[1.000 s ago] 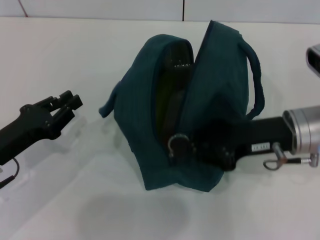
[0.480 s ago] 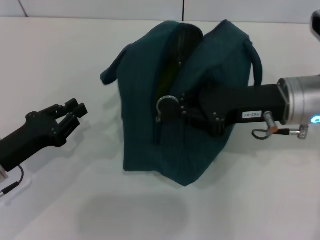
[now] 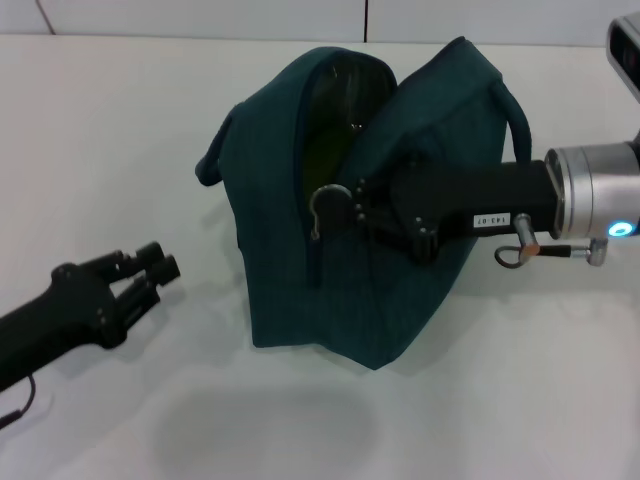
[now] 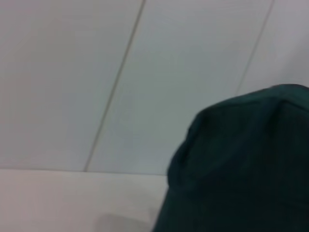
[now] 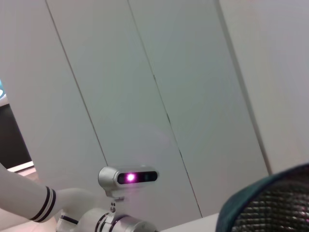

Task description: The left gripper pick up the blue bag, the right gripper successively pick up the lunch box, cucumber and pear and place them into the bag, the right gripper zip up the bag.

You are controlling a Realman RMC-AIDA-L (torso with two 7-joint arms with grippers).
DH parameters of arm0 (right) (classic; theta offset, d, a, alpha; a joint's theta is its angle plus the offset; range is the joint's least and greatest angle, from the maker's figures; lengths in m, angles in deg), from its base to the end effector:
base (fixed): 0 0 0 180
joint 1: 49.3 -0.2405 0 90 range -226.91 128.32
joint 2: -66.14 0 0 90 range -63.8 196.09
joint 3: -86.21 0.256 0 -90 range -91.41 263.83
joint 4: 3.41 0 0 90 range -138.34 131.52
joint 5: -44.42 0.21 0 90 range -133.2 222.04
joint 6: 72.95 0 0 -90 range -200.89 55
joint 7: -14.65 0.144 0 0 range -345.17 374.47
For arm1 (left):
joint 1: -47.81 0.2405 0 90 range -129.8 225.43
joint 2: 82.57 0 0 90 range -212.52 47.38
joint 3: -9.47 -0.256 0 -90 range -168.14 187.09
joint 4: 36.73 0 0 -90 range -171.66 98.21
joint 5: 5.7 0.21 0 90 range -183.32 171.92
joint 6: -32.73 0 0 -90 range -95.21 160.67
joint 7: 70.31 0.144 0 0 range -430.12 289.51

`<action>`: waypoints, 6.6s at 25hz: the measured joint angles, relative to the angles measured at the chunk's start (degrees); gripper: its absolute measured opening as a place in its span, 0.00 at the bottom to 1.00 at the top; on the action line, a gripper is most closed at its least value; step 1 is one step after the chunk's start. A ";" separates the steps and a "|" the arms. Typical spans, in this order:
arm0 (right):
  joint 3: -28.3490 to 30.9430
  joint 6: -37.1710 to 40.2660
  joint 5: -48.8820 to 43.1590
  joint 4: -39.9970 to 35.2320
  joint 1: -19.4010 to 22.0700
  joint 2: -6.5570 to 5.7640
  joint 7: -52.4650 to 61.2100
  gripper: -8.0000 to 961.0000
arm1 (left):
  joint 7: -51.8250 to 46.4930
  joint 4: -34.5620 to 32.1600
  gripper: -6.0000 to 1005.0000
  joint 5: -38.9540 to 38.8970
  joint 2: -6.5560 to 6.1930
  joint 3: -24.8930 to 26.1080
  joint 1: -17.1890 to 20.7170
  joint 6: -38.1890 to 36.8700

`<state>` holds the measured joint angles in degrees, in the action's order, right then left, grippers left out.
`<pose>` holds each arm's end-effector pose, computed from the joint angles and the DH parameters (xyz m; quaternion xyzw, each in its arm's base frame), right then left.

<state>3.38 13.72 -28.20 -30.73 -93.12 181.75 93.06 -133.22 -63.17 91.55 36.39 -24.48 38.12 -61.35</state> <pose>0.1360 0.3445 -0.0527 0.9380 -0.1076 -0.3252 0.0537 -0.3461 0.2202 0.0092 -0.8368 -0.3035 -0.3678 0.2692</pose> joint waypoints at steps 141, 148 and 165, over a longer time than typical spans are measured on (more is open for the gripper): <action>-0.88 0.58 25.34 0.67 12.85 0.15 -16.36 0.02 | 9.25 8.26 0.06 -7.60 -1.00 -19.13 -9.23 -7.53; -1.33 1.67 24.84 0.90 13.26 -0.04 -16.40 0.02 | 9.07 5.32 0.06 -9.68 -2.31 -16.20 -6.30 -9.09; -0.17 2.72 29.34 7.20 15.15 0.14 -19.19 0.02 | 9.32 2.19 0.06 -8.94 -2.78 -10.32 -5.06 -6.01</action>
<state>3.20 16.44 1.13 -23.53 -77.98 181.89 73.86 -123.91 -60.98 82.61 33.61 -34.80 33.06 -67.36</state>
